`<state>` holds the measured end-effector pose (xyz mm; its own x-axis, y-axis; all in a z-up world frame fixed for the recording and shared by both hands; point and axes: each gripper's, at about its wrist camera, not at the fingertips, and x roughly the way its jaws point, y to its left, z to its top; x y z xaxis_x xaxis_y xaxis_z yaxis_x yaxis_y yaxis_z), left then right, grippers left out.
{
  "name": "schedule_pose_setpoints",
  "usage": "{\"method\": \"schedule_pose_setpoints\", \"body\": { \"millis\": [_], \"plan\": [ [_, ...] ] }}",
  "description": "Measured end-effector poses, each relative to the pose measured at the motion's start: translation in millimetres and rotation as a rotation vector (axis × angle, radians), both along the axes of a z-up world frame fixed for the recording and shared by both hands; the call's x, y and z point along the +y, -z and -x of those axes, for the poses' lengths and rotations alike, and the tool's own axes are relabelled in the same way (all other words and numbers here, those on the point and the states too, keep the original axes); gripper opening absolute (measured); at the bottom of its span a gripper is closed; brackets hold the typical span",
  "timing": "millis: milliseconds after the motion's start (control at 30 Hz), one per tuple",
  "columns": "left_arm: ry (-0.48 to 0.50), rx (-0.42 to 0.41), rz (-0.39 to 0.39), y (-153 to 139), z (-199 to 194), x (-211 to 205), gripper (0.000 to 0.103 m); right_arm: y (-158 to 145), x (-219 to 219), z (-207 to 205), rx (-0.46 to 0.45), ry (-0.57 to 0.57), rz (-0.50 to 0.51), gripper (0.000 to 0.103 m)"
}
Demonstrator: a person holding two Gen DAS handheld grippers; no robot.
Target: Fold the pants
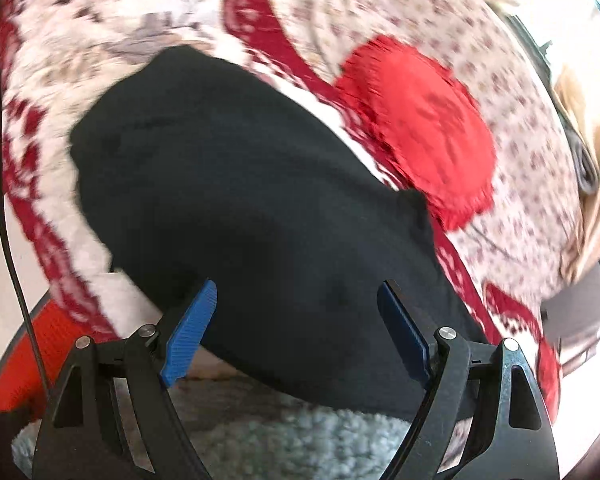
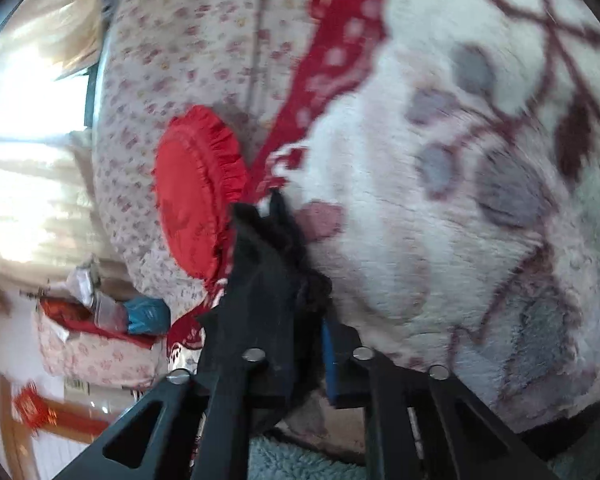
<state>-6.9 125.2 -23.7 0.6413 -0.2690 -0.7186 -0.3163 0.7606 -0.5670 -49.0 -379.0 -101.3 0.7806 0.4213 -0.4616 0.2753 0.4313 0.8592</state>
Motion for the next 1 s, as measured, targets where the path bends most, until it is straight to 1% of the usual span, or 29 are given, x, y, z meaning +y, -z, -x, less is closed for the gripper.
{"method": "schedule_pose_setpoints", "body": {
  "millis": [100,200,333,433,533,600,633,700,767,800,867,933,1000],
  "plan": [
    [-0.046,-0.020,-0.021,-2.8,4.7,7.8,0.083,-19.7,10.1,-0.2,-0.077,-0.025,0.035,0.008],
    [-0.079,-0.022,-0.016,-0.7,6.7,16.5,0.083,-39.8,28.0,-8.4,-0.165,-0.069,0.062,0.008],
    [-0.082,-0.017,-0.007,1.8,7.4,19.7,0.083,-67.2,79.7,-40.4,-0.269,-0.187,0.123,0.008],
    [-0.086,-0.027,-0.016,-1.1,8.6,18.9,0.083,-87.8,139.3,-70.3,-0.340,-0.333,0.201,0.008],
    [-0.098,-0.024,-0.016,-0.5,10.8,23.2,0.083,-101.4,206.1,-91.6,-0.388,-0.522,0.330,0.008],
    [-0.109,-0.023,-0.015,-0.6,13.5,26.6,0.083,-98.1,251.8,-100.7,-0.385,-0.662,0.417,0.008],
    [-0.112,-0.023,-0.014,-0.3,14.1,27.8,0.083,-92.1,265.7,-102.2,-0.374,-0.709,0.447,0.008],
    [-0.113,-0.024,-0.013,-0.1,15.1,28.9,0.083,-78.4,296.4,-104.6,-0.336,-0.805,0.537,0.008],
    [-0.112,-0.025,-0.013,0.1,15.3,29.0,0.083,-64.2,316.6,-106.6,-0.289,-0.873,0.612,0.008],
    [-0.109,-0.024,-0.013,0.3,15.8,29.1,0.083,-58.4,325.1,-106.6,-0.271,-0.910,0.640,0.008],
    [-0.107,-0.022,-0.013,0.5,15.5,28.7,0.083,-47.6,332.0,-108.6,-0.235,-0.963,0.662,0.009],
    [-0.102,-0.020,-0.013,0.7,14.8,27.8,0.083,-35.6,335.0,-110.0,-0.192,-1.003,0.705,0.010],
    [-0.093,-0.021,-0.015,-0.9,12.7,26.6,0.083,-28.9,336.4,-108.4,-0.185,-1.028,0.703,0.016]
  ]
}}
